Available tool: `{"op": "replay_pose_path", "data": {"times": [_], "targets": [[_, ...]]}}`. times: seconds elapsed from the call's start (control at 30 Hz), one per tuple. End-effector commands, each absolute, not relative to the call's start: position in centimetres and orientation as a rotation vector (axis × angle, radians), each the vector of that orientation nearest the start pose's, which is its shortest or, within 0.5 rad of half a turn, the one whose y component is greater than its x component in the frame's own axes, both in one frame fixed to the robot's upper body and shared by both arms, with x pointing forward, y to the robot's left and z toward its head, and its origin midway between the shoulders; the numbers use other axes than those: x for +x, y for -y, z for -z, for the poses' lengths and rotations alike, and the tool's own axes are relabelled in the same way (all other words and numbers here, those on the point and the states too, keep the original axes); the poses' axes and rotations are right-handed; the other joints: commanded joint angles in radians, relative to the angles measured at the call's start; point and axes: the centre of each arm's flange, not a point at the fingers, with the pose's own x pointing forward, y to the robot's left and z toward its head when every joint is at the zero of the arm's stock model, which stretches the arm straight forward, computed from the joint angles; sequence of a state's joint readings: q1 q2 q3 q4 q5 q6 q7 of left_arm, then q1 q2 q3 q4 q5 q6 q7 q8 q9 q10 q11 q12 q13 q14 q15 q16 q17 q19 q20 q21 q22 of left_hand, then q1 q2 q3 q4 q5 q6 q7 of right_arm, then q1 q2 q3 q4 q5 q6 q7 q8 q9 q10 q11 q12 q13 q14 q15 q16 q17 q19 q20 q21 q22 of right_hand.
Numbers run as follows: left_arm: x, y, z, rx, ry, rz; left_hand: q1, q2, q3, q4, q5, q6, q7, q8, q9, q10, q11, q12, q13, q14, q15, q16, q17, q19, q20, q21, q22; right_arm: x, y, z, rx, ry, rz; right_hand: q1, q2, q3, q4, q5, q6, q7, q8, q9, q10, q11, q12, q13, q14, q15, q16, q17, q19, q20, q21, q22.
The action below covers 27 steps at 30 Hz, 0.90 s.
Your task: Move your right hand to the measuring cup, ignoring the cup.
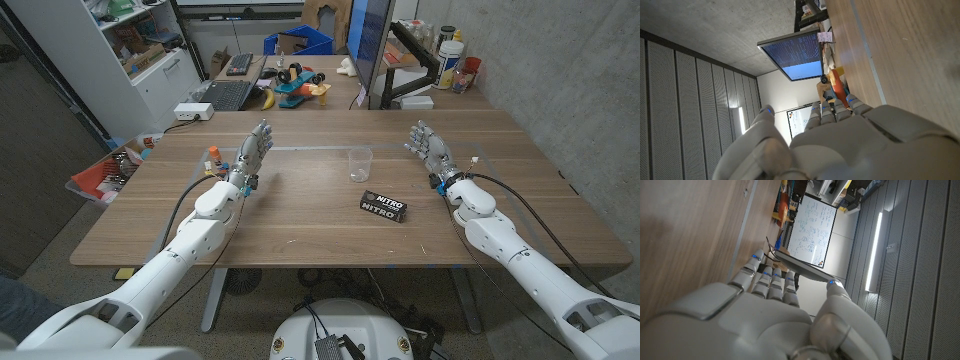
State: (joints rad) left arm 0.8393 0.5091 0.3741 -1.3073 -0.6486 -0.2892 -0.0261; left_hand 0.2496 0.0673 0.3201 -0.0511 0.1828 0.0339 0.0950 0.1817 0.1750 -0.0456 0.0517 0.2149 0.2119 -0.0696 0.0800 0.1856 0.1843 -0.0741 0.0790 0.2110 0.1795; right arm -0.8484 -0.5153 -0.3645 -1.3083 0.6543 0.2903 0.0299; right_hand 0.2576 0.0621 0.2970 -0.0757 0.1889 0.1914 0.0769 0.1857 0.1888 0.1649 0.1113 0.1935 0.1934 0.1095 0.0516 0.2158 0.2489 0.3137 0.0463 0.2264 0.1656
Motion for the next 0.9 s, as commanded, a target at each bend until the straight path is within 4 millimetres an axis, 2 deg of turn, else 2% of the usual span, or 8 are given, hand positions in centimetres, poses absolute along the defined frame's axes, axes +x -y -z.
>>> {"op": "replay_pose_path", "data": {"times": [0.03,0.9], "targets": [[65.22,-28.19,2.61,-0.035,0.589,0.214,0.011,0.003,0.007,0.0,0.005,0.0,0.009,0.007,0.005,0.001,0.013,0.006,0.003,0.001,0.006,0.005,0.002,-0.005,0.006,0.006,0.002,64.81,29.59,2.83,0.042,0.595,-0.205,0.009,-0.001,0.005,-0.001,0.006,0.007,-0.001,0.006,0.002,0.008,0.003,0.007,0.004,0.008,0.0,0.004,0.003,0.007,-0.002,0.003,0.005],[65.59,-27.51,2.56,-0.03,0.583,0.221,0.01,0.005,0.007,-0.002,0.004,0.005,0.01,0.008,0.005,0.002,0.012,0.005,0.0,0.001,0.005,0.005,0.001,-0.008,0.01,0.0,0.002,64.51,29.51,2.59,-0.013,0.627,-0.21,0.011,0.002,0.002,-0.005,0.006,0.011,-0.005,0.009,0.002,0.013,0.003,0.009,0.004,0.012,-0.006,0.004,-0.002,0.012,-0.002,-0.003,0.005]]}}
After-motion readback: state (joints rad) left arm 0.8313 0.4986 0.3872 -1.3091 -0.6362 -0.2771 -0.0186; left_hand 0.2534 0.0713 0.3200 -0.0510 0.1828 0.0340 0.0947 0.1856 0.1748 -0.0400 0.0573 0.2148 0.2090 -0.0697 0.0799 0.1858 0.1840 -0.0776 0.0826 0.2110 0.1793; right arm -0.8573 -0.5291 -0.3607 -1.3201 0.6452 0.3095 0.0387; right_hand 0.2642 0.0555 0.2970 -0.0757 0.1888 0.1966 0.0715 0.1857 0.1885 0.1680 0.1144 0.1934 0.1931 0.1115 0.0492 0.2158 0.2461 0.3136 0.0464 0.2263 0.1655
